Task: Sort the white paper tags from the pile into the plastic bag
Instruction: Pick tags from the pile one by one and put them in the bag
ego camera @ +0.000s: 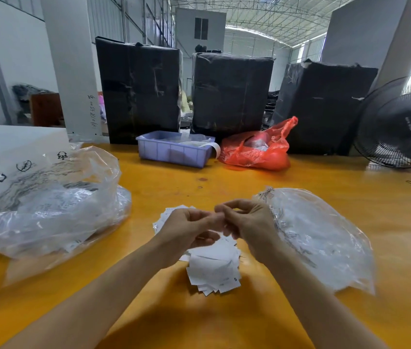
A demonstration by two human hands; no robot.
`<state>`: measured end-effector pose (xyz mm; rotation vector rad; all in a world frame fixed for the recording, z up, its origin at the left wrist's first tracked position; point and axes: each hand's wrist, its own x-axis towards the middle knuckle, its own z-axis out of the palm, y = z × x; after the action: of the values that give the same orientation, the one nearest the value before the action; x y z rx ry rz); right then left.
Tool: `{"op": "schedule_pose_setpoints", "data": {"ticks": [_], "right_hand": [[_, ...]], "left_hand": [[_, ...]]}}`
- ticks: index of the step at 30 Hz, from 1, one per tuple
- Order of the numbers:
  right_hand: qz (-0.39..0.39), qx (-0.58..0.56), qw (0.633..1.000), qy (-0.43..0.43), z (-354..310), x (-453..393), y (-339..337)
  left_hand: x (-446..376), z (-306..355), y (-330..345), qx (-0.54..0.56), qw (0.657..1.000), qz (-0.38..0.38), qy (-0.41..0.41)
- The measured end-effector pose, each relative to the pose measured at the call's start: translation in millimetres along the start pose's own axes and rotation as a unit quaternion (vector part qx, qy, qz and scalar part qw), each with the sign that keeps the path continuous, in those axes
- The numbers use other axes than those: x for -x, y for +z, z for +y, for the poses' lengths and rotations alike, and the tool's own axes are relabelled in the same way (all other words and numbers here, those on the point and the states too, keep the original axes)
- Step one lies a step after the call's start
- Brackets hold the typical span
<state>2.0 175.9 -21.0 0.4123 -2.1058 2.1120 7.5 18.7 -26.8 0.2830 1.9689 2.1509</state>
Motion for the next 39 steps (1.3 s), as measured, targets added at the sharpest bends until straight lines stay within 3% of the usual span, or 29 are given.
{"op": "schedule_pose_setpoints", "data": {"ticks": [5, 8, 12, 16, 19, 23, 27, 30, 36, 39], "right_hand": [[0.007, -0.040, 0.996, 0.079, 3.9, -0.5, 1.4], [-0.042, -0.084, 0.984, 0.154, 3.5, -0.7, -2.6], [-0.069, -0.063, 0.982, 0.164, 7.6, 1.3, -1.9], [-0.032, -0.044, 0.990, 0.134, 8.0, -0.2, -1.5], [-0.039, -0.017, 0.993, 0.110, 6.8, -0.8, -2.2], [-0.049, -0.012, 0.994, 0.095, 4.8, -0.8, -2.8], [-0.014, -0.046, 0.995, 0.089, 7.0, -2.4, -1.6], [0.001, -0.047, 0.995, 0.093, 7.0, -2.3, -0.9], [-0.040, 0.176, 0.984, 0.010, 5.9, 4.6, 8.1], [-0.027, 0.338, 0.939, -0.059, 5.5, 4.8, 5.8]], "left_hand": [[-0.7, -6.4, -5.9, 0.002, 0.995, 0.095, -0.002], [-2.6, -6.0, -8.6, 0.032, 0.988, 0.150, 0.012], [-3.1, -6.9, -8.4, 0.078, 0.980, 0.183, 0.021], [-3.8, -5.7, -7.1, 0.060, 0.987, 0.146, 0.020], [-2.1, -4.1, -9.7, 0.021, 0.996, 0.083, 0.014], [-1.7, -3.6, -12.9, 0.053, 0.998, 0.022, -0.002], [-0.4, -4.7, -14.2, 0.027, 0.999, 0.022, -0.041], [-3.4, -5.6, -15.5, 0.049, 0.996, 0.073, -0.032], [-9.2, -4.2, -17.6, 0.207, 0.963, 0.172, 0.032], [-10.1, -4.5, -22.1, 0.182, 0.957, 0.217, 0.063]]}}
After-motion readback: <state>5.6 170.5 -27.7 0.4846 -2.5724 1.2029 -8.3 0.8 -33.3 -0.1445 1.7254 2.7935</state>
